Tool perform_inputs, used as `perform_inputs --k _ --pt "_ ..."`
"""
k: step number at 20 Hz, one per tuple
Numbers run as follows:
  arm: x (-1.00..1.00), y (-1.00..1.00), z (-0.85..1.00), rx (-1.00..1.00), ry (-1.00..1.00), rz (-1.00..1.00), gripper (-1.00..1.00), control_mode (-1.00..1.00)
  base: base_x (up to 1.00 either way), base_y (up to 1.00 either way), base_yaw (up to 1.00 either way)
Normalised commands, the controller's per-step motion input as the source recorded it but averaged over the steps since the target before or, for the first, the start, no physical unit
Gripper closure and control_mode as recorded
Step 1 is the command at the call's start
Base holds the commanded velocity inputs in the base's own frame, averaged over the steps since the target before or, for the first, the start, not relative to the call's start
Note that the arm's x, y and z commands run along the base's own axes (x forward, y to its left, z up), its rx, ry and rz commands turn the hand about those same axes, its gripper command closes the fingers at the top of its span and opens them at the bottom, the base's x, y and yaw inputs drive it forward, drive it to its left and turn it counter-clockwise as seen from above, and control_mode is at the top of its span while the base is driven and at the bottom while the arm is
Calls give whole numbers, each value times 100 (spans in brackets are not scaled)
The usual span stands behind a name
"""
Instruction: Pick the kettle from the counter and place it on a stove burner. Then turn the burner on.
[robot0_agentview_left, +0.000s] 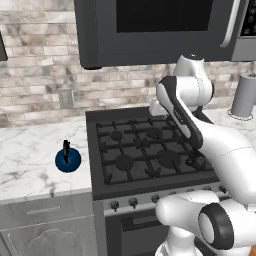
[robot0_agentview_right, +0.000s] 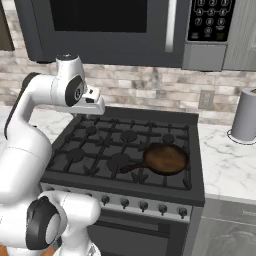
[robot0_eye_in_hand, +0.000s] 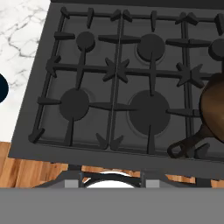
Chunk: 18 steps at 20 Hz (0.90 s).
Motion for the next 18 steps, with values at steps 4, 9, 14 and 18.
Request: perform_inputs --k 4,9,14,18 --pt "-26 0 0 0 0 0 -100 -100 0 0 0" --pt "-56 6 0 0 -3 3 -100 -100 0 0 0" --pt "-38 30 0 2 -8 6 -100 -100 0 0 0" --pt "-17 46 0 4 -3 1 -100 -100 0 0 0"
